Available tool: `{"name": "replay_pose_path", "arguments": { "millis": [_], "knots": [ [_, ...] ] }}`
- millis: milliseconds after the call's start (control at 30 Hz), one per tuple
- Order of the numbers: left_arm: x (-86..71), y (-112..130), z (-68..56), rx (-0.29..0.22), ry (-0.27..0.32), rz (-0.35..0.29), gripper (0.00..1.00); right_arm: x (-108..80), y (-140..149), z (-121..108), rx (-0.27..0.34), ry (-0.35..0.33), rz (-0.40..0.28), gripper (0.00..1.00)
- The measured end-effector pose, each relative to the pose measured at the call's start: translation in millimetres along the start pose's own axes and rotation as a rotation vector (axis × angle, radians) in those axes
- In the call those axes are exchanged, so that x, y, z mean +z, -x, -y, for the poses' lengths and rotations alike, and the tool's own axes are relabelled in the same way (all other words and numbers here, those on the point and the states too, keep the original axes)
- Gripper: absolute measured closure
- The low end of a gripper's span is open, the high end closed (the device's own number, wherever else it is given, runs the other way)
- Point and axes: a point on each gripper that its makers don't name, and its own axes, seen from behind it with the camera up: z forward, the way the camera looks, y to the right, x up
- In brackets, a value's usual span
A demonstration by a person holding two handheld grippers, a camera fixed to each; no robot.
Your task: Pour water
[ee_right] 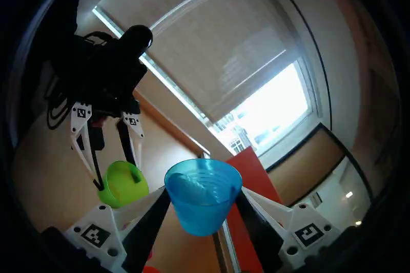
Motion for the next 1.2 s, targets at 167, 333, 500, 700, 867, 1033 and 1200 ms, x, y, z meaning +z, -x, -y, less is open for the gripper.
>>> {"name": "replay_pose_path", "arguments": {
  "millis": [167,333,500,700,867,1033,1200],
  "knots": [
    [-0.3,-2.5,1.2,-0.001,-0.003,-0.010,0.16,2.2,0.2,-2.0,-0.018,0.004,0.006,0.11],
    [-0.6,-4.7,2.6,-0.002,-0.007,-0.018,0.16,3.3,-0.1,-3.3,-0.037,0.004,0.011,0.11],
    [-0.2,-6.4,3.1,-0.001,-0.008,-0.024,0.16,4.1,0.3,-4.7,-0.059,0.003,0.018,0.11],
    [-0.8,-8.1,3.7,-0.003,-0.011,-0.031,0.16,5.2,0.7,-8.4,-0.087,0.006,0.024,0.11],
    [-0.8,-10.1,3.8,-0.002,-0.013,-0.037,0.16,6.3,1.4,-10.1,-0.118,0.007,0.032,0.11],
    [-0.5,-11.9,3.0,-0.004,-0.012,-0.043,0.16,7.7,0.6,-11.2,-0.141,0.007,0.035,0.11],
    [0.1,-12.0,1.7,-0.001,-0.011,-0.042,0.16,8.7,0.7,-11.9,-0.162,0.005,0.040,0.11]
  ]
}}
